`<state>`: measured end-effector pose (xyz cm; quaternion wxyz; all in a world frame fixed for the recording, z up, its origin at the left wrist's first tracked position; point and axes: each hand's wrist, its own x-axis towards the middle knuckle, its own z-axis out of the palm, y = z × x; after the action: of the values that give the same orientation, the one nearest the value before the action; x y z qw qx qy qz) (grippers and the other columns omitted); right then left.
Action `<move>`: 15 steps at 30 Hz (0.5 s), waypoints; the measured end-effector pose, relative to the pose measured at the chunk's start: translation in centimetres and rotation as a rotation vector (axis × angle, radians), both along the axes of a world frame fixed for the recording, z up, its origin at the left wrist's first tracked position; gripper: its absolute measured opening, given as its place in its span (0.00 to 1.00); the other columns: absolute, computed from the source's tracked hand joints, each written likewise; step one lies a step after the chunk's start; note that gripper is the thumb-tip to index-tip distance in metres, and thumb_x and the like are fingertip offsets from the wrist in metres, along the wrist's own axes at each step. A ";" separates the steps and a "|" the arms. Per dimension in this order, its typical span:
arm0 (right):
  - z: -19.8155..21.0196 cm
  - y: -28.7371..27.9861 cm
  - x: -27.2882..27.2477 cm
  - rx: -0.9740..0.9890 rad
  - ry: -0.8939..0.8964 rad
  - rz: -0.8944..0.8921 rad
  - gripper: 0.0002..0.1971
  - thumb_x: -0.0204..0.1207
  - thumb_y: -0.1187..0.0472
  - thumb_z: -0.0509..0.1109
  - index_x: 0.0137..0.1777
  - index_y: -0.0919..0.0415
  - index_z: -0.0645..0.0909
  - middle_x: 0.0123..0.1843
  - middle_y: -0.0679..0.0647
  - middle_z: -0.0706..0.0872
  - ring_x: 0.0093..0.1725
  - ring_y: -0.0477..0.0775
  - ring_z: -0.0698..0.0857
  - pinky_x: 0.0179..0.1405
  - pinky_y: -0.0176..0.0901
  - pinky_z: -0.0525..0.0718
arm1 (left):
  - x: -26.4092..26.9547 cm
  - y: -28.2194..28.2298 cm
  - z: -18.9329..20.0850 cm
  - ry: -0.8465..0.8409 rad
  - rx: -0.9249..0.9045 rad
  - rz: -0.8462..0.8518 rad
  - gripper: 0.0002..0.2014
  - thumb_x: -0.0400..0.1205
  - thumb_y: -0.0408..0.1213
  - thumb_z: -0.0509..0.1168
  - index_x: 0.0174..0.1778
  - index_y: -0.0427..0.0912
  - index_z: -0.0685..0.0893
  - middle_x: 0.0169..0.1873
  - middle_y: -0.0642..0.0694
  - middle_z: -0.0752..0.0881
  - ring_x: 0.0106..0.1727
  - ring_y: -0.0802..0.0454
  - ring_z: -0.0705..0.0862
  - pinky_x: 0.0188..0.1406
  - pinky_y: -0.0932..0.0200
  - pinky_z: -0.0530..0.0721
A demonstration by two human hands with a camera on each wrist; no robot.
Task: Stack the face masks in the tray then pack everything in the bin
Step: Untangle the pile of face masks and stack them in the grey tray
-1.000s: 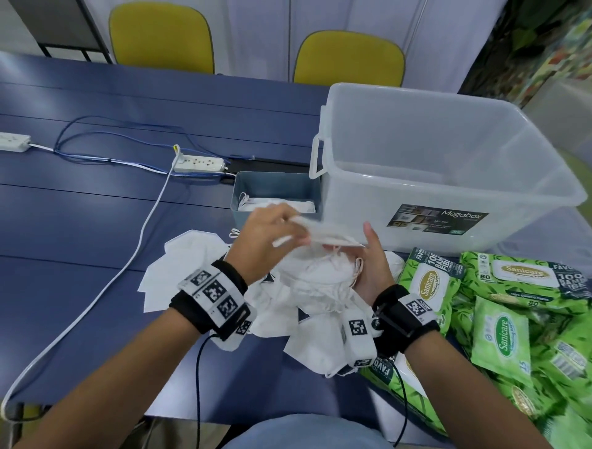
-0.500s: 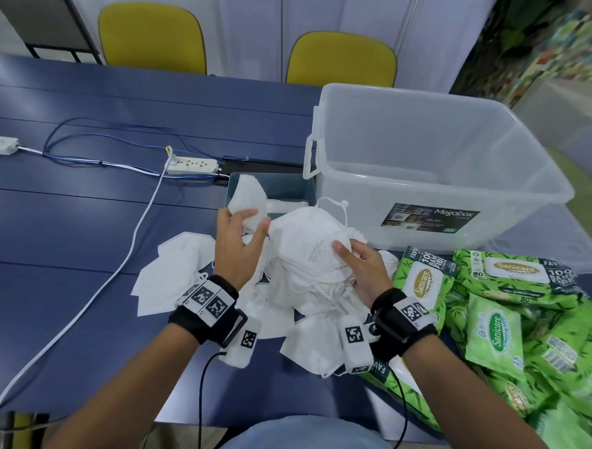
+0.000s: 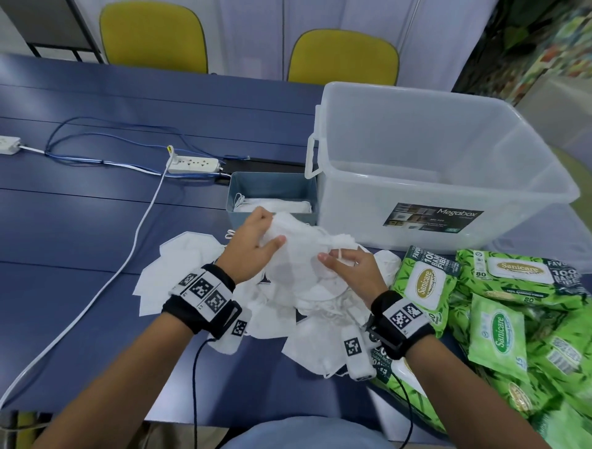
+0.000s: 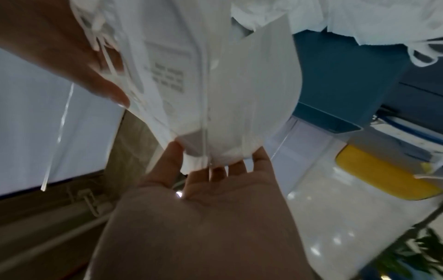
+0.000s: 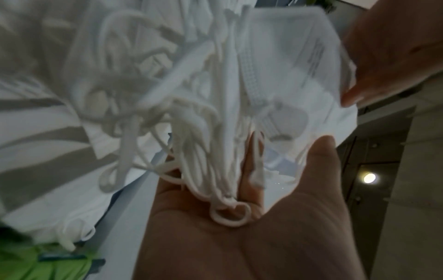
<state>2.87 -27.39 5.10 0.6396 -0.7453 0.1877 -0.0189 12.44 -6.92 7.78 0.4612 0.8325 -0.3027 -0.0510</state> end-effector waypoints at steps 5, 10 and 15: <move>-0.3 0.9 0.0 -0.063 0.016 0.124 0.21 0.58 0.46 0.85 0.50 0.51 0.86 0.49 0.47 0.90 0.49 0.43 0.89 0.49 0.40 0.86 | -0.4 -1.3 -0.2 -0.074 0.127 -0.162 0.21 0.77 0.51 0.61 0.42 0.32 0.80 0.44 0.47 0.72 0.43 0.49 0.75 0.45 0.60 0.73; -1.6 1.1 0.3 -0.127 0.077 0.036 0.30 0.61 0.45 0.83 0.60 0.59 0.80 0.53 0.49 0.89 0.53 0.47 0.87 0.55 0.45 0.86 | -0.3 -1.8 0.1 -0.103 -0.001 0.024 0.10 0.78 0.36 0.70 0.54 0.40 0.86 0.47 0.48 0.72 0.47 0.55 0.74 0.51 0.75 0.69; -1.7 -1.0 -0.2 -0.093 0.107 -0.098 0.25 0.66 0.52 0.82 0.58 0.64 0.80 0.55 0.56 0.88 0.55 0.54 0.86 0.55 0.46 0.84 | 1.2 0.3 1.1 0.386 -0.449 0.260 0.19 0.77 0.20 0.65 0.53 0.51 0.83 0.54 0.50 0.82 0.55 0.49 0.80 0.57 0.55 0.81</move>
<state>2.70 -28.39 3.35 0.5918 -0.7638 0.2567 -0.0191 13.60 -6.60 8.89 0.6849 0.7166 -0.1042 -0.0806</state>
